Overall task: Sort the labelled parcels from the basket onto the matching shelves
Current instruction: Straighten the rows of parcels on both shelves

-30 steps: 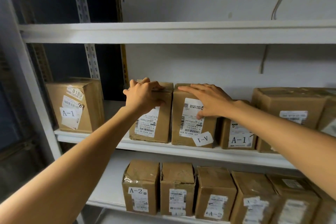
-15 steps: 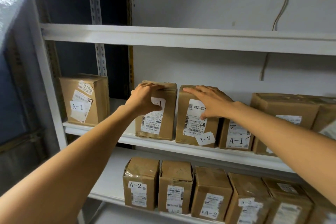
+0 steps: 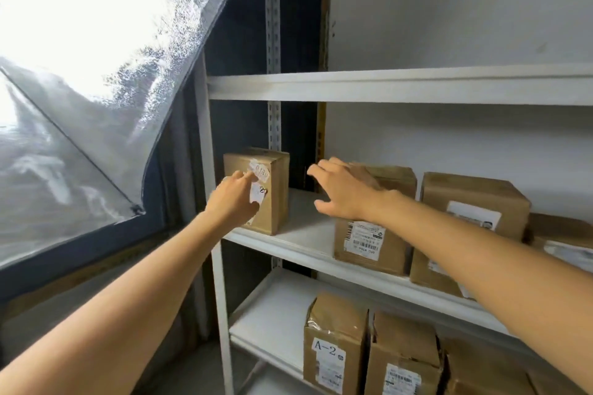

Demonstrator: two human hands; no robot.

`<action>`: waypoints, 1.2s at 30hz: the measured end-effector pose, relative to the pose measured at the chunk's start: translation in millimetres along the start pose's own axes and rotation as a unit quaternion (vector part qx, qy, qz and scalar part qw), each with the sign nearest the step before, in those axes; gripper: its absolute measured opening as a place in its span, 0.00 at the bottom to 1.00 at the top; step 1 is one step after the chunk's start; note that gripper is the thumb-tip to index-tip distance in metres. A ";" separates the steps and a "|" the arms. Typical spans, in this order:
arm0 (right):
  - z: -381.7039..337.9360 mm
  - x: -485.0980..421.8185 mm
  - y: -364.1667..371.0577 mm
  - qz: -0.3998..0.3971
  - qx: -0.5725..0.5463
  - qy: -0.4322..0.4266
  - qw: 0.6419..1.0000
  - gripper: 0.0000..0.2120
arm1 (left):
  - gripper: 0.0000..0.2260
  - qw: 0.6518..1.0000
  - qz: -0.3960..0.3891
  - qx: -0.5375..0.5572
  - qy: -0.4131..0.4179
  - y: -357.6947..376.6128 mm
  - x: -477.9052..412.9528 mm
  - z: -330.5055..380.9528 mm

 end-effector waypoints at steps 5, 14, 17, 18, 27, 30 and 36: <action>-12.3 -53.5 26.5 -0.027 0.012 0.017 0.999 0.24 | 0.24 0.999 -0.031 -0.023 -0.030 22.1 -16.8 -50.7; -16.3 -162.6 82.9 -0.030 -0.027 0.061 0.997 0.36 | 0.25 0.992 -0.054 0.097 -0.059 53.3 -56.9 -90.6; -13.5 -184.3 100.9 -0.071 -0.023 0.079 0.994 0.41 | 0.27 0.984 -0.069 0.141 -0.079 56.2 -69.3 -97.6; -12.9 -186.1 104.8 -0.082 -0.021 0.078 0.993 0.40 | 0.27 0.983 -0.070 0.148 -0.082 57.7 -71.4 -98.9; -7.3 -161.1 83.9 -0.048 0.009 0.016 0.999 0.30 | 0.43 0.966 -0.098 0.228 -0.070 92.8 -57.7 -72.4; -10.3 -151.2 81.8 -0.050 0.012 0.010 0.999 0.32 | 0.42 0.945 -0.078 0.297 -0.108 96.6 -52.4 -65.8; 6.7 -121.8 65.2 -0.047 0.032 0.019 0.998 0.30 | 0.37 0.930 -0.087 0.347 -0.087 99.4 -40.7 -43.9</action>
Point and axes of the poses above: each hand's wrist, its own x-axis away from the middle knuckle, its own y-axis out of the palm, z = x × y, the point moved 6 cm from there along -x, towards the middle knuckle, and after that the axes turned 15 degrees about -x, right-handed, at the moved point
